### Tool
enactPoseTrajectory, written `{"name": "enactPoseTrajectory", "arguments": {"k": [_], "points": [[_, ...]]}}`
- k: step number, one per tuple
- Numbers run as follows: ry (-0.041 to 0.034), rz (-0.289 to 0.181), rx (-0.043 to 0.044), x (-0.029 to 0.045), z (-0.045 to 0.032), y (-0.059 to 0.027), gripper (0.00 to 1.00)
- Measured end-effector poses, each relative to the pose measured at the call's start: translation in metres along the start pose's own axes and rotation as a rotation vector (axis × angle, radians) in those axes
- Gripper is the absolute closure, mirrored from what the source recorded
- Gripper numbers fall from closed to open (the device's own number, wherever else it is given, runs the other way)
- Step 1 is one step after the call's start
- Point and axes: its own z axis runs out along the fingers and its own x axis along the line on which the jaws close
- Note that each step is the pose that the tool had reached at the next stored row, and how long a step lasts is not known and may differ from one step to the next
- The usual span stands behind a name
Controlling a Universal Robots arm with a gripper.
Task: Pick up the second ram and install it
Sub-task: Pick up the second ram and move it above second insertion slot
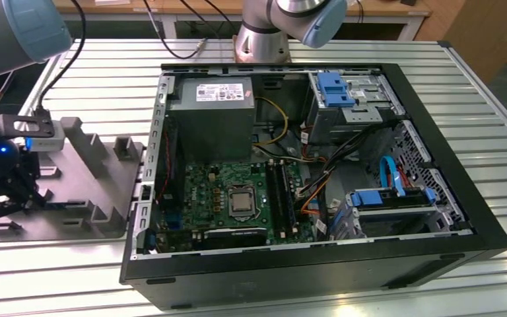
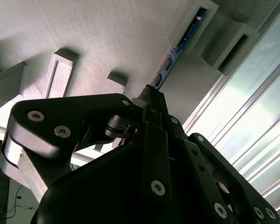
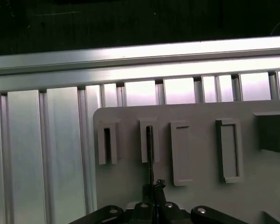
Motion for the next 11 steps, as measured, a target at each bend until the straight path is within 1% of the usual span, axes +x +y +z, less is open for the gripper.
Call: {"name": "enactPoseTrajectory", "arguments": {"k": [3, 11], "points": [[0.0008, -0.028, -0.0007, 0.0000, 0.0000, 0.0000, 0.88], [0.0010, -0.035, -0.0009, 0.0000, 0.0000, 0.0000, 0.88]]}}
